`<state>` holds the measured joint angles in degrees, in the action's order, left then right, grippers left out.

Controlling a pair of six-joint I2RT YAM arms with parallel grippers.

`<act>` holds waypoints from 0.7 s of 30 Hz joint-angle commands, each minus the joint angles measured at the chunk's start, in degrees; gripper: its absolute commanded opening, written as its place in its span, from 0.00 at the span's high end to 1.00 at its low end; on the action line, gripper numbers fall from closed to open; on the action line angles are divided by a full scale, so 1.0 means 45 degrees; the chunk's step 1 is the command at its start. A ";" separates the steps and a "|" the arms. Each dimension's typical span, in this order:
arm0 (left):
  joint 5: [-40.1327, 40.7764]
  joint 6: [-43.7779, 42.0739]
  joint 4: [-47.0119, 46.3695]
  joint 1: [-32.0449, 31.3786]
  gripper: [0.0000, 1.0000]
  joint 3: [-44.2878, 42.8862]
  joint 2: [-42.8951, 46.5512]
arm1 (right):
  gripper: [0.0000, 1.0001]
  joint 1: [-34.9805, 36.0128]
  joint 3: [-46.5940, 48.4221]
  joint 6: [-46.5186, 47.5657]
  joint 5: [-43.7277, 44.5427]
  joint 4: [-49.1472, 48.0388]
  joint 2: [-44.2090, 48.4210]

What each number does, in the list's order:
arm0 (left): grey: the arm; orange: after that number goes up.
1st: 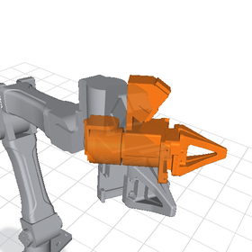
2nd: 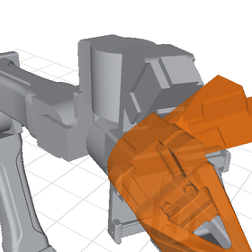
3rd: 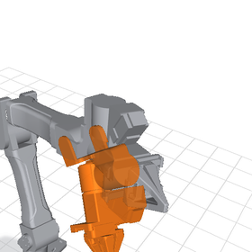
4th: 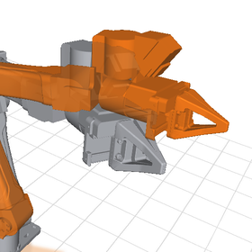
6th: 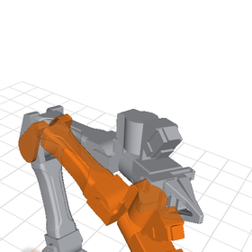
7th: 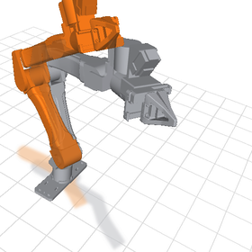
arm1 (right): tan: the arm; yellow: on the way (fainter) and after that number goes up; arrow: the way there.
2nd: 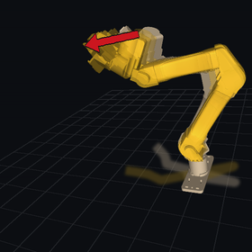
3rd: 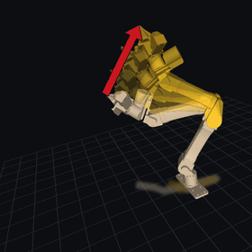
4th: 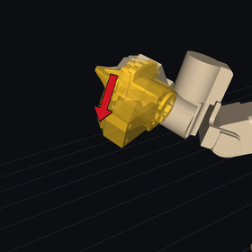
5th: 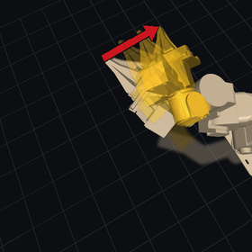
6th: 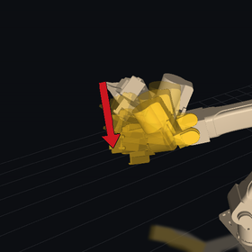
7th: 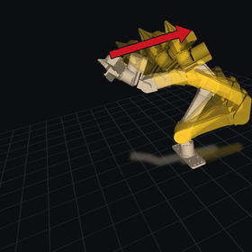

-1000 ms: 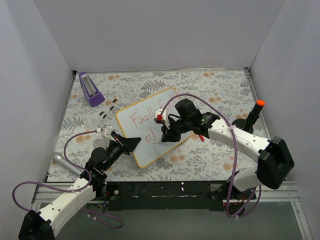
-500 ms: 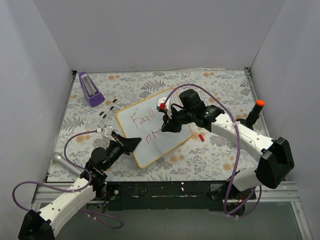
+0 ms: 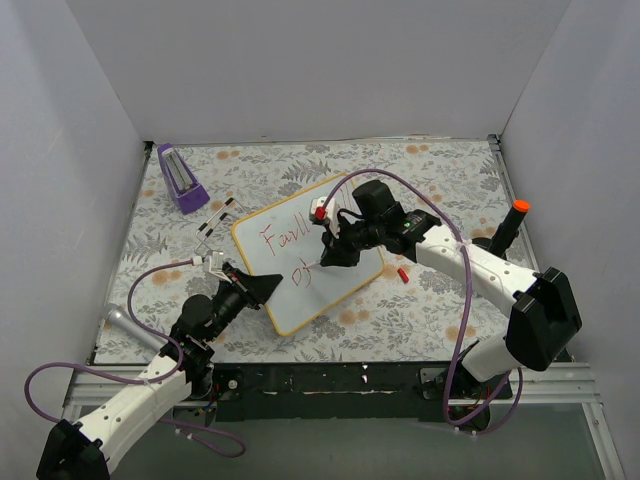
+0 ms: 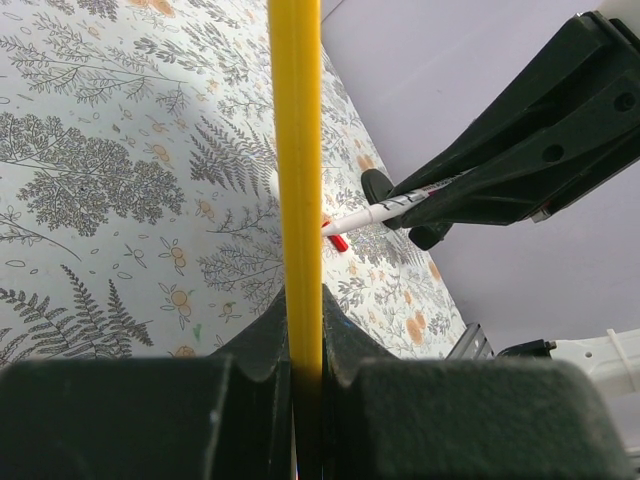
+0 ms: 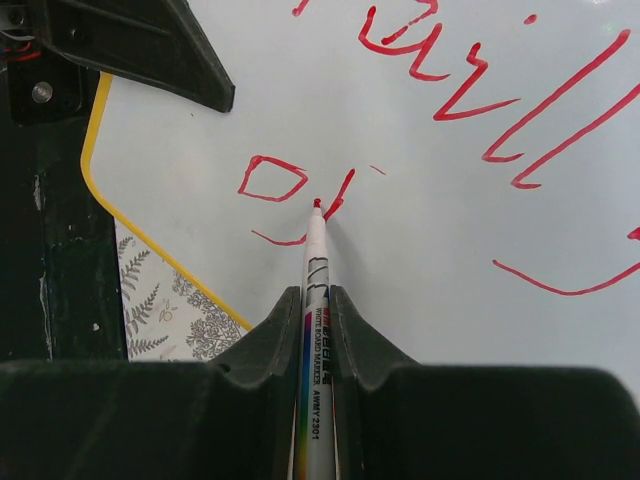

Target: Write a sentence on the whiteboard

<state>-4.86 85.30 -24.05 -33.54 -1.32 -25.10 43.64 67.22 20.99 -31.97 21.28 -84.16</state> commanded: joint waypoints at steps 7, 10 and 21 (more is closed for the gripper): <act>-0.0130 0.0206 -0.2448 -0.0027 1.00 0.0040 0.0344 | 0.99 -0.0340 0.0570 -0.0446 0.1126 -0.0627 0.0030; -0.0111 0.0186 -0.2428 -0.0027 1.00 0.0021 0.0325 | 0.99 -0.0536 0.0492 -0.0466 0.1108 -0.0627 0.0108; -0.0013 0.0069 -0.2018 -0.0027 1.00 -0.0077 0.0402 | 0.99 -0.0576 -0.0054 0.0511 -0.2897 -0.0119 0.1592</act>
<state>-4.78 85.27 -23.53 -33.56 -1.32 -25.10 40.88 67.33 21.71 -38.50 21.96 -82.59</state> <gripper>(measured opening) 0.039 0.197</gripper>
